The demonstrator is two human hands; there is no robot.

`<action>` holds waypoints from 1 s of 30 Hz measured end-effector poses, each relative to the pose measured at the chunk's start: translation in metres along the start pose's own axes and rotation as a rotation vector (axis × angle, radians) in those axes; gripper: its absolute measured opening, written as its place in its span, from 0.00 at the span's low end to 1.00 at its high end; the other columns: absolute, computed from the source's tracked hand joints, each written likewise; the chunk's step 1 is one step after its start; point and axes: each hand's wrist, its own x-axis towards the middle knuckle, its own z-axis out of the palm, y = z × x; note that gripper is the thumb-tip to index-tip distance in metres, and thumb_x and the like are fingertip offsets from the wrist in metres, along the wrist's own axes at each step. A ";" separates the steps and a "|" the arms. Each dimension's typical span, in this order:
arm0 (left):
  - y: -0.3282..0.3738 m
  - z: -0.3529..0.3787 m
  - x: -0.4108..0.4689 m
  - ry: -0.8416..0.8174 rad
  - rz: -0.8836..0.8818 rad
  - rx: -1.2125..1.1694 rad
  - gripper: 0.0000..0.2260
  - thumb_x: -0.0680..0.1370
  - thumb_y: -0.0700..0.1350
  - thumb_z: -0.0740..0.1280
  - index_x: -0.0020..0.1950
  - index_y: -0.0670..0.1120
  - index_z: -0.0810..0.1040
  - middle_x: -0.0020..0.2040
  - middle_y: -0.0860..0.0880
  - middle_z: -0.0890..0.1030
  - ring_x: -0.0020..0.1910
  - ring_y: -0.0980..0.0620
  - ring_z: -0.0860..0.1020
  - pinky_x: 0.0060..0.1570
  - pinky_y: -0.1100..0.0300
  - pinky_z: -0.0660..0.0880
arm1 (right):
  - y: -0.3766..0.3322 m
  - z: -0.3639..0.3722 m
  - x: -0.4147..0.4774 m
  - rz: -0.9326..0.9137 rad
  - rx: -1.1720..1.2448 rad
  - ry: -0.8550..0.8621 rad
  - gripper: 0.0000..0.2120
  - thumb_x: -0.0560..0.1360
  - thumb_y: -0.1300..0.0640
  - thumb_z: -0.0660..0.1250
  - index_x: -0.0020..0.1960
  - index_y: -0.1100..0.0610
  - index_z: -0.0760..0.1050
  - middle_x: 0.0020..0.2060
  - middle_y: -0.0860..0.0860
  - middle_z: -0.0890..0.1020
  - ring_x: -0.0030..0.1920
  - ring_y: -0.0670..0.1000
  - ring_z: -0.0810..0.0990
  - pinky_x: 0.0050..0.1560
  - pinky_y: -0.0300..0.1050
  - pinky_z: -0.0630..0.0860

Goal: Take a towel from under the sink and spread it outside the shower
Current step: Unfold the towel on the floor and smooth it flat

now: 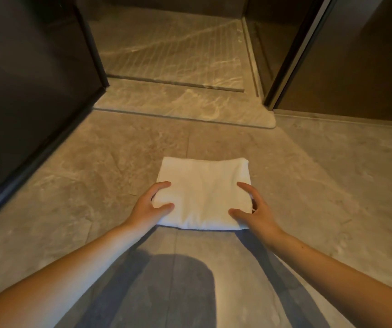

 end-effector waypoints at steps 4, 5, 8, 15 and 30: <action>-0.004 0.008 -0.003 -0.001 -0.037 0.400 0.22 0.77 0.50 0.67 0.70 0.58 0.66 0.63 0.52 0.68 0.62 0.53 0.66 0.53 0.61 0.66 | 0.001 -0.001 0.001 0.041 -0.309 -0.029 0.30 0.74 0.51 0.71 0.72 0.44 0.62 0.60 0.44 0.69 0.57 0.46 0.73 0.49 0.30 0.73; -0.003 0.009 -0.003 0.037 -0.017 0.618 0.23 0.77 0.53 0.65 0.71 0.58 0.64 0.61 0.50 0.67 0.62 0.49 0.64 0.55 0.58 0.65 | 0.002 -0.001 0.002 0.042 -0.512 -0.015 0.31 0.74 0.47 0.68 0.73 0.45 0.60 0.64 0.49 0.67 0.61 0.52 0.70 0.55 0.36 0.71; 0.007 0.015 0.005 0.091 0.331 1.113 0.27 0.78 0.57 0.58 0.76 0.51 0.60 0.74 0.43 0.59 0.73 0.43 0.53 0.70 0.49 0.54 | -0.007 0.004 0.008 -0.176 -0.925 0.129 0.32 0.76 0.40 0.59 0.76 0.51 0.60 0.74 0.59 0.60 0.72 0.61 0.61 0.69 0.54 0.63; 0.003 0.047 0.043 -0.180 0.491 1.237 0.31 0.80 0.62 0.40 0.79 0.48 0.45 0.80 0.50 0.44 0.77 0.51 0.38 0.75 0.51 0.37 | -0.006 0.049 0.041 -0.325 -1.091 -0.044 0.32 0.81 0.40 0.47 0.80 0.53 0.45 0.79 0.50 0.48 0.78 0.51 0.43 0.74 0.46 0.34; -0.019 0.051 0.049 -0.130 0.532 1.198 0.29 0.81 0.59 0.45 0.79 0.45 0.55 0.79 0.45 0.54 0.78 0.46 0.49 0.75 0.45 0.50 | 0.008 0.055 0.043 -0.323 -1.139 -0.044 0.34 0.78 0.38 0.40 0.80 0.53 0.43 0.79 0.50 0.46 0.78 0.50 0.40 0.74 0.47 0.32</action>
